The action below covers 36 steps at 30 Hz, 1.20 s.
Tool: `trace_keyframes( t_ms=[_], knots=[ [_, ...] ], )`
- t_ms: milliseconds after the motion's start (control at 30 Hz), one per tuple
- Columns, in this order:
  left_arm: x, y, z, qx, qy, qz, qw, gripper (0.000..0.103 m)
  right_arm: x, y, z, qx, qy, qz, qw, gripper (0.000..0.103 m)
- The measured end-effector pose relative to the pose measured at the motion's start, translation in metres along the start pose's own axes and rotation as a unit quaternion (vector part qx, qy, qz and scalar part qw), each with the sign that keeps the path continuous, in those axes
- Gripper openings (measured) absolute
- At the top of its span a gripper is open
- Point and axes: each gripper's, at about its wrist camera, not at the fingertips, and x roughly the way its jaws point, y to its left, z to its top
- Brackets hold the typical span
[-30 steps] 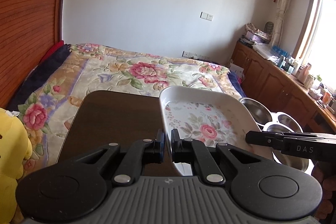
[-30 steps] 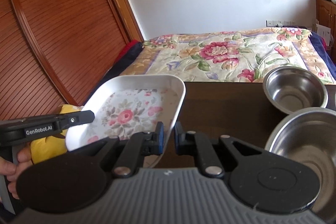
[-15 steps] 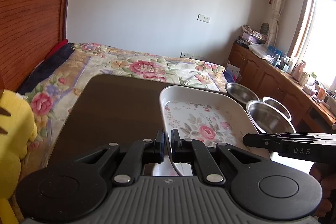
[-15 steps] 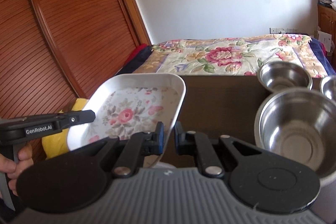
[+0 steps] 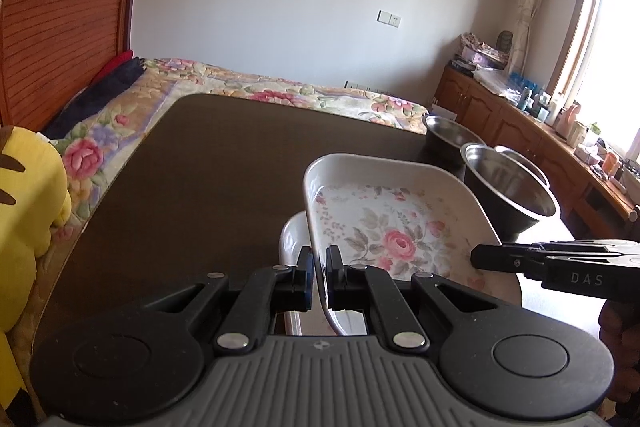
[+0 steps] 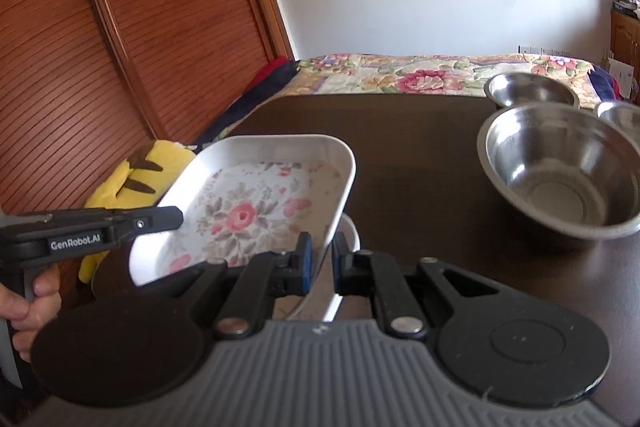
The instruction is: Organize plates and bowls
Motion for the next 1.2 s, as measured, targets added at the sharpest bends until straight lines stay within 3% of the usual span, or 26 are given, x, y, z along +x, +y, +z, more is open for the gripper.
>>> trace_keyframes(
  t_ms=[467, 1200],
  knots=[
    [0.010, 0.006, -0.011, 0.014, 0.015, 0.020, 0.9996, 0.007, 0.000, 0.006, -0.006, -0.015, 0.010, 0.002, 1.000, 0.012],
    [0.009, 0.001, -0.012, 0.038, 0.003, 0.047, 0.9982, 0.006, -0.003, 0.004, -0.004, -0.020, 0.003, -0.002, 1.000, 0.012]
  ],
)
